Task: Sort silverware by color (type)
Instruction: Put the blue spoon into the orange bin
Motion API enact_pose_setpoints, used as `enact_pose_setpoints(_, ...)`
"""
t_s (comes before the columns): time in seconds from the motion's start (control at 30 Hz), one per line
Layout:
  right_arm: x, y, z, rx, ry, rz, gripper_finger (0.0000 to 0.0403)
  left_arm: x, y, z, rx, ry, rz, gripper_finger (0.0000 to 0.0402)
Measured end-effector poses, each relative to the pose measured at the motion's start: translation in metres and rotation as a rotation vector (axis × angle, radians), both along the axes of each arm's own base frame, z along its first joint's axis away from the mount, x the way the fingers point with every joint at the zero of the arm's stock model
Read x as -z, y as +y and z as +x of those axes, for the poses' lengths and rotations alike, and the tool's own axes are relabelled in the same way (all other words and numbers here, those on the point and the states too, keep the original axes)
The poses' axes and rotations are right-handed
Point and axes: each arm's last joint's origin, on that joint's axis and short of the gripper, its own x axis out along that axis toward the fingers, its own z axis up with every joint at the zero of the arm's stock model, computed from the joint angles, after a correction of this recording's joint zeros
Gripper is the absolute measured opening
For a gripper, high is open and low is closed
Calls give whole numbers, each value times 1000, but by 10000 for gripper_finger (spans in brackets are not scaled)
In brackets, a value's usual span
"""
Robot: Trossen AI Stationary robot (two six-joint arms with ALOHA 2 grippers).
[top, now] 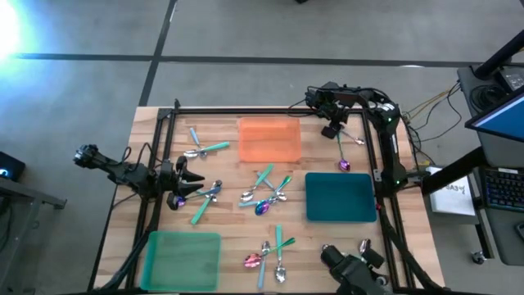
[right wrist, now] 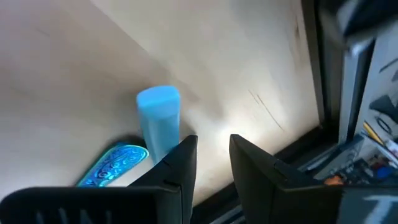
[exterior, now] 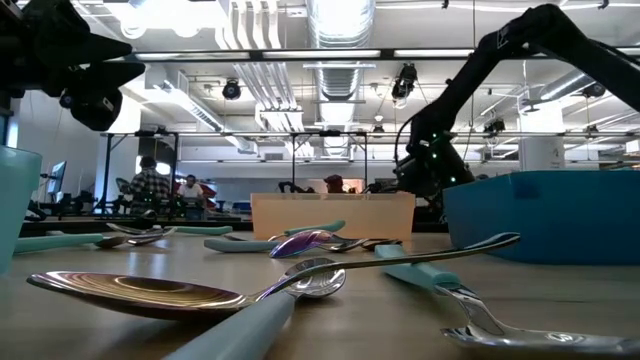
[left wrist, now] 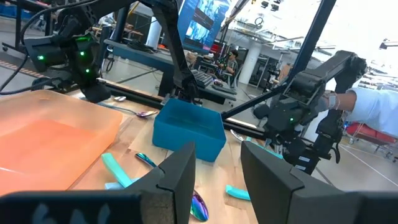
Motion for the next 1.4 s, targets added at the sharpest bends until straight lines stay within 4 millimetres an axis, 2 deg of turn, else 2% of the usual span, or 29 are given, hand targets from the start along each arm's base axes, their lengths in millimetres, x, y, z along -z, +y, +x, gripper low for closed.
enact_pose_setpoints(0.3,-12,4,24,-7,-104,-12,91,0,0,0,0,0,0,114)
enact_pose_setpoints(0.47,-23,-1,30,-17,-125,-55,91,0,0,0,0,0,0,114)
enact_pose_setpoints(0.6,-39,-7,27,22,-148,-97,91,0,0,0,0,0,0,114)
enact_pose_setpoints(0.73,-50,0,21,53,-171,-24,91,0,0,0,0,0,1,114)
enact_pose_setpoints(0.97,-45,6,21,71,-227,77,91,0,0,0,0,1,1,114)
enact_pose_setpoints(1.4,-24,16,13,43,-179,135,95,0,0,0,0,1,0,114)
